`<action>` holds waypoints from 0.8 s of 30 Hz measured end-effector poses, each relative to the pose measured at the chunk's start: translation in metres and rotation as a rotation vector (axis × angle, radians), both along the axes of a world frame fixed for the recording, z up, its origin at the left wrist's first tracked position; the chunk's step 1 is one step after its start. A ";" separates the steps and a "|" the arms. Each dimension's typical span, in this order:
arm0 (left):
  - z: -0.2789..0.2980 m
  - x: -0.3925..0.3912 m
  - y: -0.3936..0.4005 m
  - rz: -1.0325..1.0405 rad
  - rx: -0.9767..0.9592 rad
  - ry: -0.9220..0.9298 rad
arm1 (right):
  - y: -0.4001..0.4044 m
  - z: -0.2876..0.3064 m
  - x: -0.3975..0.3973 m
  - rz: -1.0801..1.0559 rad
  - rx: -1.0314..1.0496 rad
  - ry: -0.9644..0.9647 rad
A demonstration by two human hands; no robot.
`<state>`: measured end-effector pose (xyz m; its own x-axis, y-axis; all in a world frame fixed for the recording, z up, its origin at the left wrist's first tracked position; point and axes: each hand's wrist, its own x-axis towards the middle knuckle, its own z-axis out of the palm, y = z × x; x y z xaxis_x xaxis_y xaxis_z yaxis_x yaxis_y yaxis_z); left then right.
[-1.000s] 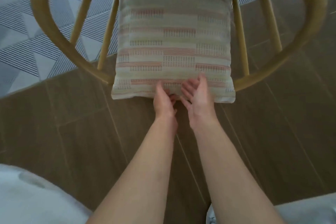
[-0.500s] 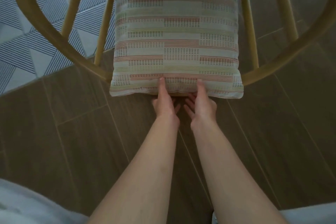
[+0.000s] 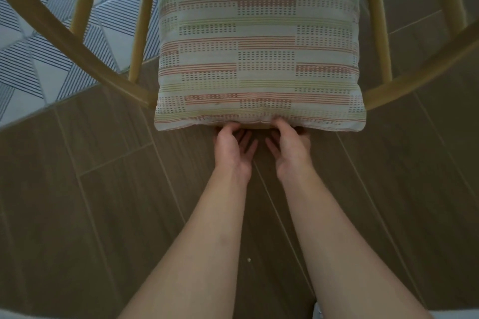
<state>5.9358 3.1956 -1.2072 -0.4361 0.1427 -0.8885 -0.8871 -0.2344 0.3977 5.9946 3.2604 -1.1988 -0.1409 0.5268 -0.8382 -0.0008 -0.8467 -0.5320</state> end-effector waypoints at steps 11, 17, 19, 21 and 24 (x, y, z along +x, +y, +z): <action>-0.001 -0.017 -0.003 0.034 0.073 -0.161 | 0.017 -0.005 -0.002 -0.042 -0.096 0.007; 0.002 -0.019 -0.003 0.034 0.086 -0.170 | 0.024 -0.001 0.002 -0.065 -0.141 0.045; 0.004 -0.019 -0.004 0.037 0.093 -0.169 | 0.023 -0.001 0.002 -0.064 -0.134 0.045; 0.007 -0.018 -0.004 0.043 0.101 -0.170 | 0.023 0.000 0.003 -0.062 -0.127 0.049; 0.009 -0.018 -0.005 0.049 0.112 -0.169 | 0.024 0.000 0.005 -0.057 -0.112 0.054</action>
